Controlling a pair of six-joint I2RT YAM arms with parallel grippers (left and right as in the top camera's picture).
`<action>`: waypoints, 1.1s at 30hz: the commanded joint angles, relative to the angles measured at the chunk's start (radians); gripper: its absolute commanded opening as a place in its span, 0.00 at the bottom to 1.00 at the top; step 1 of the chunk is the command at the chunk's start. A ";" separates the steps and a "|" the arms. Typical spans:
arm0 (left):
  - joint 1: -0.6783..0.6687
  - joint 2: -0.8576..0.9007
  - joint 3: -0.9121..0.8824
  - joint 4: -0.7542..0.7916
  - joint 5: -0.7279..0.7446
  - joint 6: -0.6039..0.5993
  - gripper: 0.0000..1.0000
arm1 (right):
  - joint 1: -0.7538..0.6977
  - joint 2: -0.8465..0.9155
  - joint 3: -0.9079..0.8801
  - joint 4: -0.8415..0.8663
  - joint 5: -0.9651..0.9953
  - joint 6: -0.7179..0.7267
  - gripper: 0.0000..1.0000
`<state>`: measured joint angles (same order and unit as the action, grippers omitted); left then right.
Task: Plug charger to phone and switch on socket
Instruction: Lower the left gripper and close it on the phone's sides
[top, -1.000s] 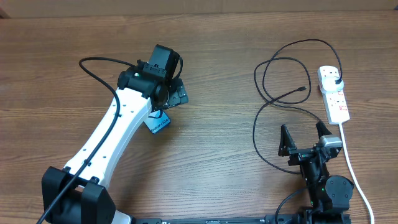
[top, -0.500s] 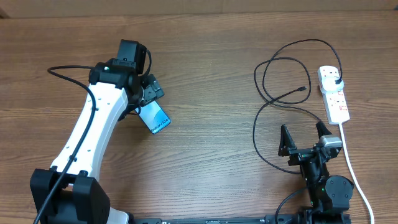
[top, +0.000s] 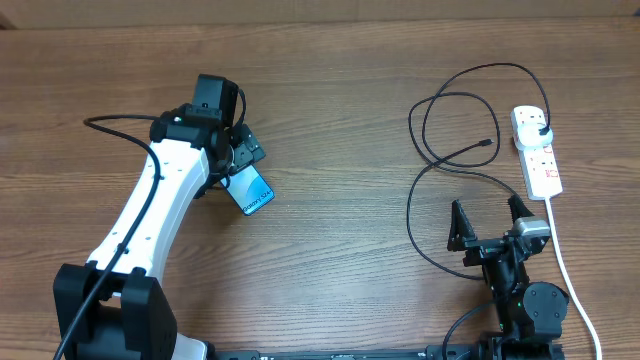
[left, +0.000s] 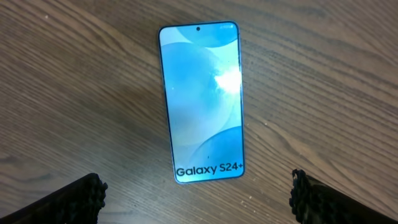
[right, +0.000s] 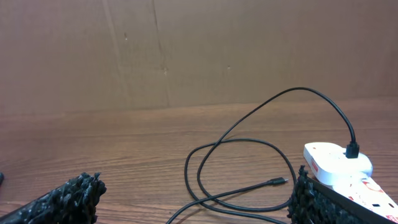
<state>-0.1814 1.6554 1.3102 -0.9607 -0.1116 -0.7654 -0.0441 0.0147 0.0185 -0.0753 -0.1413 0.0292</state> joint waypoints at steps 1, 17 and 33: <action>-0.001 0.007 -0.025 0.026 -0.026 -0.025 1.00 | 0.001 -0.012 -0.011 0.004 0.009 -0.004 1.00; 0.002 0.007 -0.042 0.036 -0.026 -0.058 0.99 | 0.001 -0.012 -0.011 0.004 0.009 -0.004 1.00; 0.078 0.142 -0.098 0.241 0.145 -0.078 1.00 | 0.001 -0.012 -0.011 0.004 0.009 -0.003 1.00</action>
<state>-0.1146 1.7252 1.1858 -0.7235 -0.0353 -0.8330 -0.0444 0.0147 0.0185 -0.0746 -0.1413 0.0292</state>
